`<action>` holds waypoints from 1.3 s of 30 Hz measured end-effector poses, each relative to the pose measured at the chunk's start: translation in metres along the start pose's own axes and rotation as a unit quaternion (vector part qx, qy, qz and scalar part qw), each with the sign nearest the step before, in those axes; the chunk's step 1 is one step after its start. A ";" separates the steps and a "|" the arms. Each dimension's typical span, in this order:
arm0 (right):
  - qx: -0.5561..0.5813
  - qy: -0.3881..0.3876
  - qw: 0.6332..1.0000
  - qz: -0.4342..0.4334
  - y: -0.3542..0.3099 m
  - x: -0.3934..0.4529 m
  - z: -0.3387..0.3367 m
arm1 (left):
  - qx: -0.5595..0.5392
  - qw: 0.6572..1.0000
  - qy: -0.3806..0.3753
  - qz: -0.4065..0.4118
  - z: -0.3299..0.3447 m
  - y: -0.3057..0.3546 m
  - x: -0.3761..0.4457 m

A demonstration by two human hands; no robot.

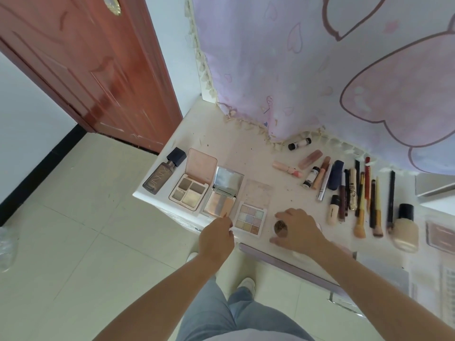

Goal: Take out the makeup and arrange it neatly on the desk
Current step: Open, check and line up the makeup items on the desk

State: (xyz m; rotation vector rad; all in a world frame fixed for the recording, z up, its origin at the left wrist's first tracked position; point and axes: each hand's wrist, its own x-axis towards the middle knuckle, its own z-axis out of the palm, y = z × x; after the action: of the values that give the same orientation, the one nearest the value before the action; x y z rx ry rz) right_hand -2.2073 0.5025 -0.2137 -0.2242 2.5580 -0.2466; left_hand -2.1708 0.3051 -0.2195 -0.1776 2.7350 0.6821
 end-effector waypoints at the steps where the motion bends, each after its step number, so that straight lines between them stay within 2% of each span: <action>1: -0.061 -0.013 0.998 -0.015 0.000 -0.004 0.004 | 0.004 1.000 0.001 0.008 -0.001 -0.001 -0.001; 3: -0.097 -0.010 0.995 -0.020 -0.001 -0.006 0.007 | 0.011 1.000 -0.004 0.021 -0.004 -0.001 -0.001; 5: -0.085 0.002 0.996 -0.017 -0.003 -0.006 0.006 | 0.016 0.999 -0.012 0.035 -0.008 0.002 -0.001; 7: -0.010 0.018 1.000 0.006 -0.004 -0.007 0.000 | 0.014 0.998 -0.018 0.051 -0.014 0.006 0.000; 9: 0.132 0.041 0.990 0.034 -0.002 -0.011 -0.014 | 0.004 0.997 -0.018 0.077 -0.023 0.012 0.004; 11: 0.297 0.072 0.950 0.059 0.001 -0.016 -0.036 | -0.021 0.993 -0.018 0.117 -0.036 0.021 0.010; 13: 0.440 0.092 0.891 0.069 0.002 -0.022 -0.061 | -0.062 0.983 -0.027 0.172 -0.052 0.034 0.017; 16: 0.587 0.075 0.806 0.032 -0.003 -0.033 -0.098 | -0.103 0.958 -0.024 0.266 -0.080 0.059 0.027; 18: 0.650 0.072 0.756 -0.006 -0.010 -0.042 -0.119 | -0.114 0.937 0.003 0.330 -0.101 0.076 0.031; 22: 0.713 0.088 0.694 -0.047 -0.032 -0.062 -0.154 | -0.080 0.880 0.074 0.461 -0.141 0.105 0.031; 26: 0.720 0.082 0.687 -0.056 -0.052 -0.076 -0.175 | 0.004 0.813 0.195 0.549 -0.168 0.124 0.026; 29: 0.721 0.085 0.687 -0.042 -0.064 -0.082 -0.180 | 0.010 0.788 0.247 0.565 -0.171 0.130 0.025; 34: 0.742 0.111 0.661 0.016 -0.076 -0.086 -0.169 | 0.061 0.765 0.288 0.573 -0.165 0.128 0.024; 39: 0.743 0.105 0.657 0.066 -0.081 -0.089 -0.160 | 0.100 0.757 0.303 0.571 -0.157 0.122 0.019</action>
State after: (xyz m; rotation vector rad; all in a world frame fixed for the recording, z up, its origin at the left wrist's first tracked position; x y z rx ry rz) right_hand -2.2112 0.4632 -0.0169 0.6431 1.7022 -2.1797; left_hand -2.2549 0.3369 -0.0416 1.7394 3.2653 0.6156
